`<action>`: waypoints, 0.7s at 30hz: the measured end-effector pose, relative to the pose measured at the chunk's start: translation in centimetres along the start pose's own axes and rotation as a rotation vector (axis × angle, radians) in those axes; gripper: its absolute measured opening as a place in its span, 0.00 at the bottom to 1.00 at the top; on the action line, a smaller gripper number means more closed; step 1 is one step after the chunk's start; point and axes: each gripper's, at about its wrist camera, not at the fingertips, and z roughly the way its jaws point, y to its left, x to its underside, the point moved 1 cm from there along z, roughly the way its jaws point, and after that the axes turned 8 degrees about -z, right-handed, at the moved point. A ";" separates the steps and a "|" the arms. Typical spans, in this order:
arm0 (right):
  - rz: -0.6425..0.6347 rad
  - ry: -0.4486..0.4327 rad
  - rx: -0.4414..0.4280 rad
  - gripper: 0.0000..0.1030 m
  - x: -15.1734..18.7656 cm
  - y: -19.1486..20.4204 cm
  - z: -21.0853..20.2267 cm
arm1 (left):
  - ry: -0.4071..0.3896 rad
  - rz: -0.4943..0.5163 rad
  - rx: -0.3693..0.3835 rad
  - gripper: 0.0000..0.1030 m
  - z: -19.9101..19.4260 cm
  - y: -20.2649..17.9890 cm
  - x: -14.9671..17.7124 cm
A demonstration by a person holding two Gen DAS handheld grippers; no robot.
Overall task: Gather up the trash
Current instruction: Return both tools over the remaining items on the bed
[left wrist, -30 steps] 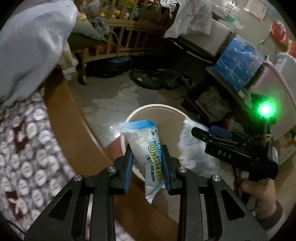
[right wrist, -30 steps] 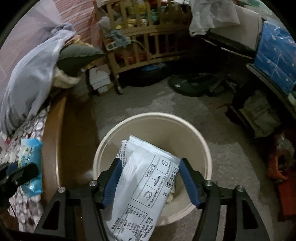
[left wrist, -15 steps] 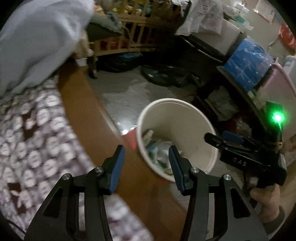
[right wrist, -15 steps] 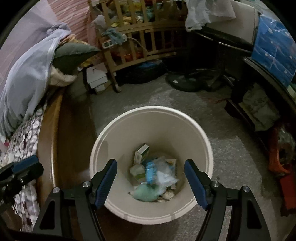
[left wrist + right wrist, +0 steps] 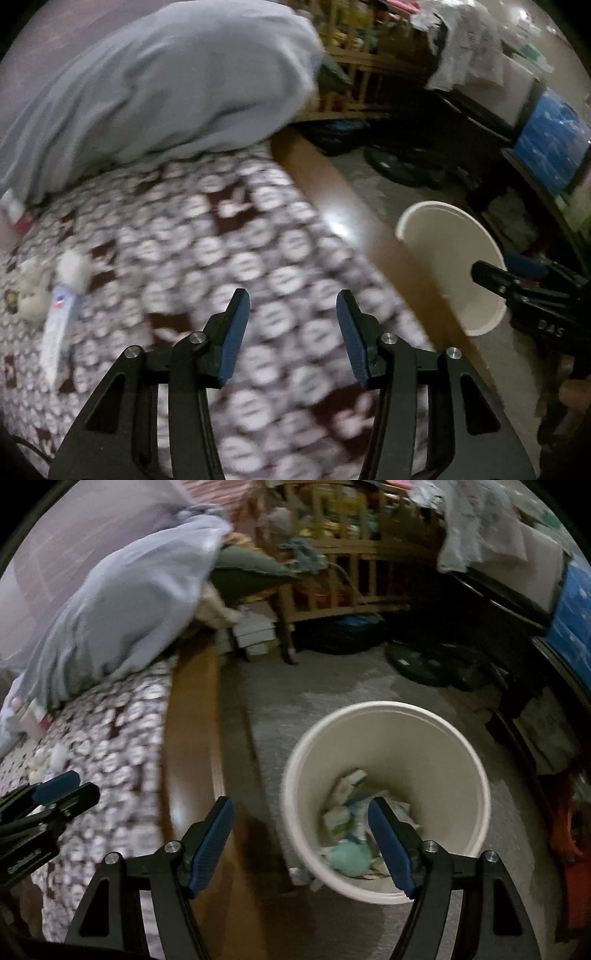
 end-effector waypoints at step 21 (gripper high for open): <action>-0.255 0.050 -0.203 0.74 -3.2 18.8 2.6 | -0.004 -0.244 -0.204 0.57 -3.8 22.3 3.7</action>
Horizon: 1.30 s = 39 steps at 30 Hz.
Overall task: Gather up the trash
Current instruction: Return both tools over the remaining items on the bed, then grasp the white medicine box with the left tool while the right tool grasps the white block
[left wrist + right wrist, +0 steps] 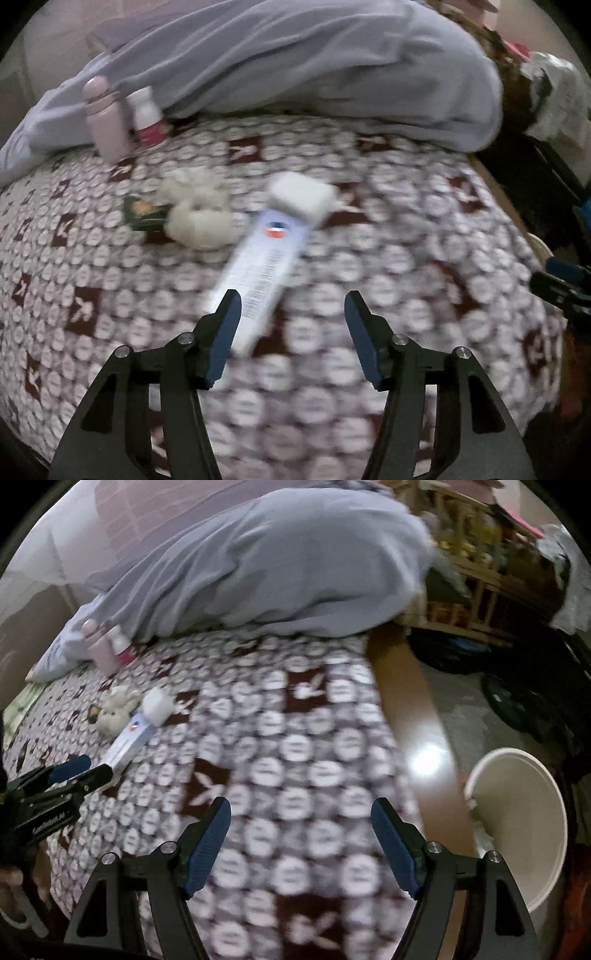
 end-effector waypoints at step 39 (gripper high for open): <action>-0.234 -0.002 -0.190 0.33 -9.8 13.0 10.0 | 0.071 -0.136 0.008 0.46 0.4 4.9 1.2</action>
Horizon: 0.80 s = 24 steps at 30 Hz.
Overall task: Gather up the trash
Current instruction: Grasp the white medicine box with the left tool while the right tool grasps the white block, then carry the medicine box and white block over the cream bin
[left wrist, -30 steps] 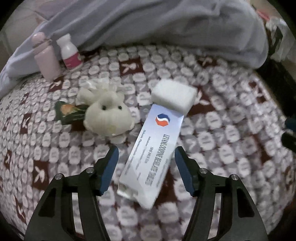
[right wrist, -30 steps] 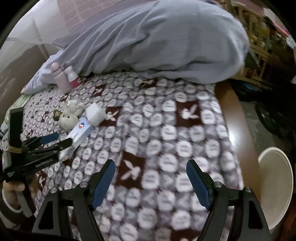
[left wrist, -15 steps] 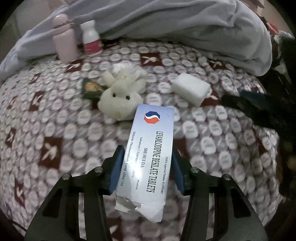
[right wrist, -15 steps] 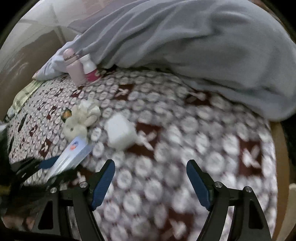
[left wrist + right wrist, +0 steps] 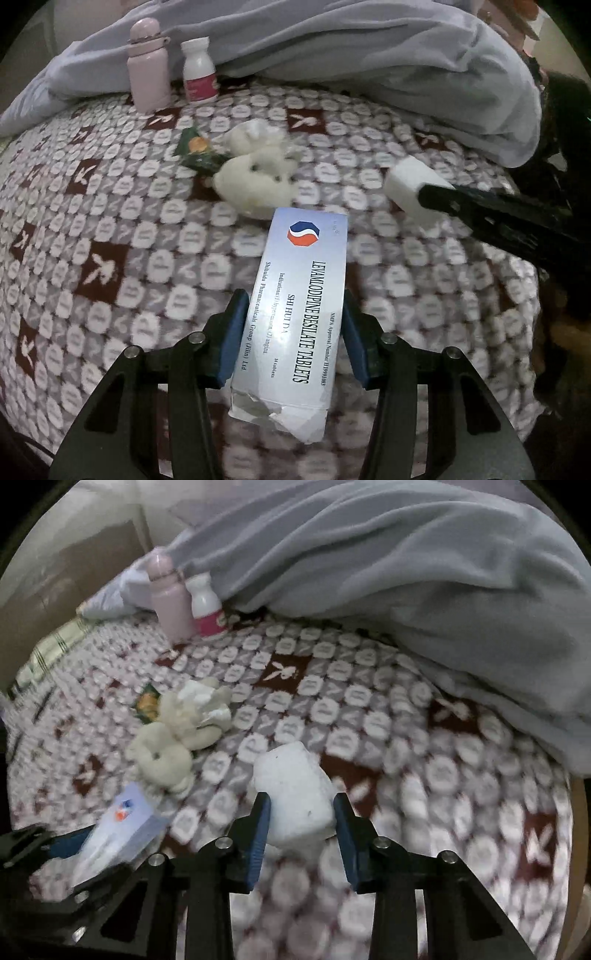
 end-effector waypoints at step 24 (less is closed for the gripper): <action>0.264 -0.165 0.086 0.33 13.4 -7.6 -17.1 | -0.085 0.163 0.054 0.46 -5.3 -13.3 3.9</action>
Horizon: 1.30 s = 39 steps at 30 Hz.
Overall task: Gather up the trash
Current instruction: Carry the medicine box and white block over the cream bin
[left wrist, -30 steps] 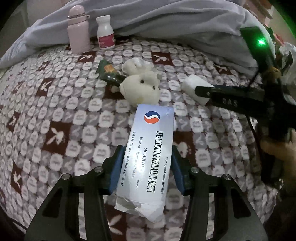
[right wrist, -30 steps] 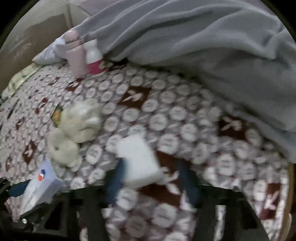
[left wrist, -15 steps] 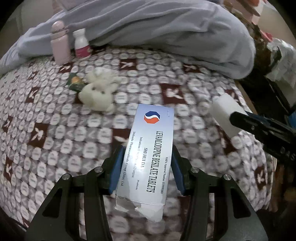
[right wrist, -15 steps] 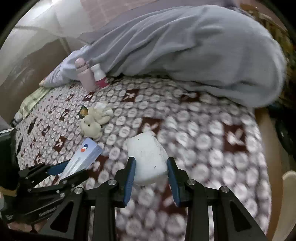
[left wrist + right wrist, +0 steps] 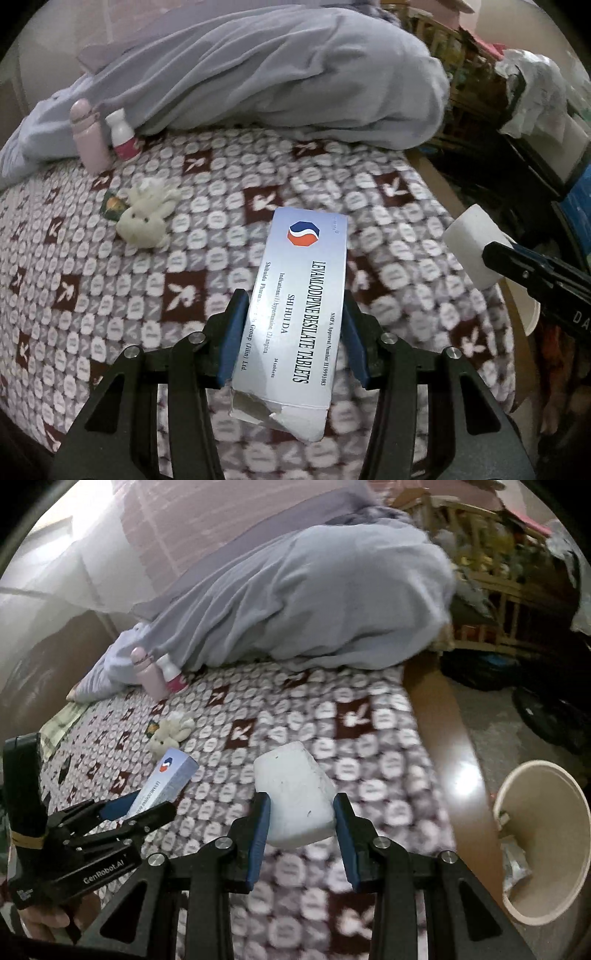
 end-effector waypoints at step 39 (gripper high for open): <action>0.291 -0.016 0.228 0.33 7.3 -18.0 -8.3 | 0.004 0.342 0.116 0.46 2.3 -19.9 0.1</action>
